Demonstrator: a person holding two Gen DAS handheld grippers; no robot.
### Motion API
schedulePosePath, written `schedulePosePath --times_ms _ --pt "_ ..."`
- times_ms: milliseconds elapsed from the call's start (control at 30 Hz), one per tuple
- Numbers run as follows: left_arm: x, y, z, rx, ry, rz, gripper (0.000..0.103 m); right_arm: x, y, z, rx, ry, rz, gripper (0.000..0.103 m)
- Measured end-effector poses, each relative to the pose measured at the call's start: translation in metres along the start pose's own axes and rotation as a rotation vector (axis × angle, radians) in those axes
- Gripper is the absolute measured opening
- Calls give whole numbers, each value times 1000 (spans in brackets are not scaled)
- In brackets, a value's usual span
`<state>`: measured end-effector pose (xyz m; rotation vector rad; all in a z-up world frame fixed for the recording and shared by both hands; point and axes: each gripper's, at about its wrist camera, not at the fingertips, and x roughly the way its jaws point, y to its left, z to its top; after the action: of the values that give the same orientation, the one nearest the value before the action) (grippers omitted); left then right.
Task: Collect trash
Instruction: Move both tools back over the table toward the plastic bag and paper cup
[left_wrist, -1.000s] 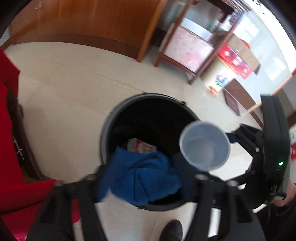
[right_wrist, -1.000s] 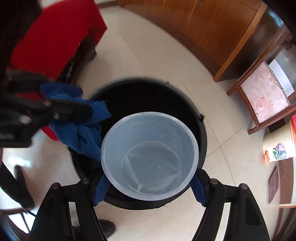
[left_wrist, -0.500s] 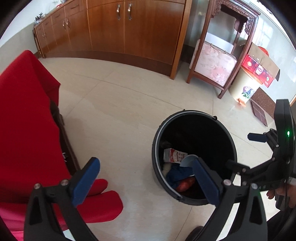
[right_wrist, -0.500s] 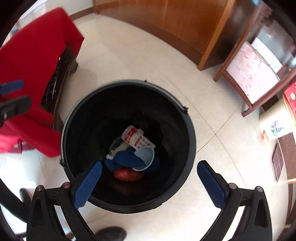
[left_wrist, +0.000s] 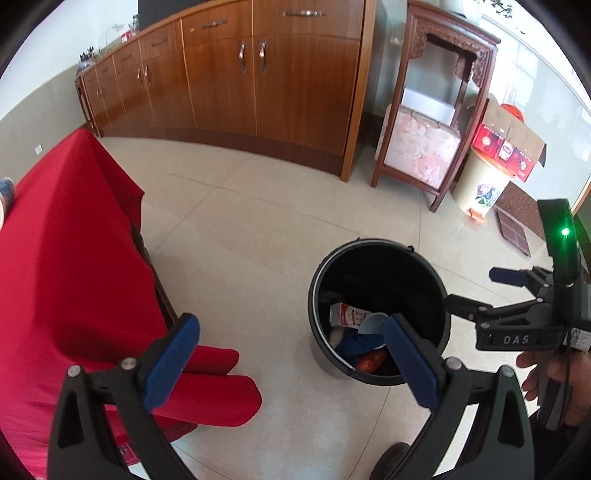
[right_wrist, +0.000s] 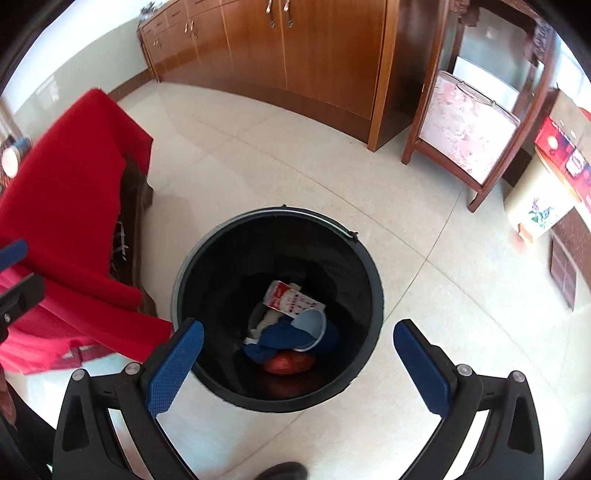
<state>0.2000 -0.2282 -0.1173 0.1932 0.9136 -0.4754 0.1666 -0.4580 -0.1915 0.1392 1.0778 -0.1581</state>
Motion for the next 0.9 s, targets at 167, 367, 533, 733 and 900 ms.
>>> schedulePosePath --times_ms 167,367,533,733,900 --pt "-19 5 3 -12 -36 11 101 -18 10 -5 32 -32 32 103" --pt "-45 15 1 -16 -86 57 101 -42 31 -5 34 -66 67 103" --pt "-67 33 -2 -56 -126 93 101 -69 57 3 16 -123 91 103" --pt "-94 68 -10 -127 -169 152 101 -97 92 14 -12 -202 143 103" --pt "-113 94 -19 -182 -199 195 101 -106 131 25 -42 -220 166 103"
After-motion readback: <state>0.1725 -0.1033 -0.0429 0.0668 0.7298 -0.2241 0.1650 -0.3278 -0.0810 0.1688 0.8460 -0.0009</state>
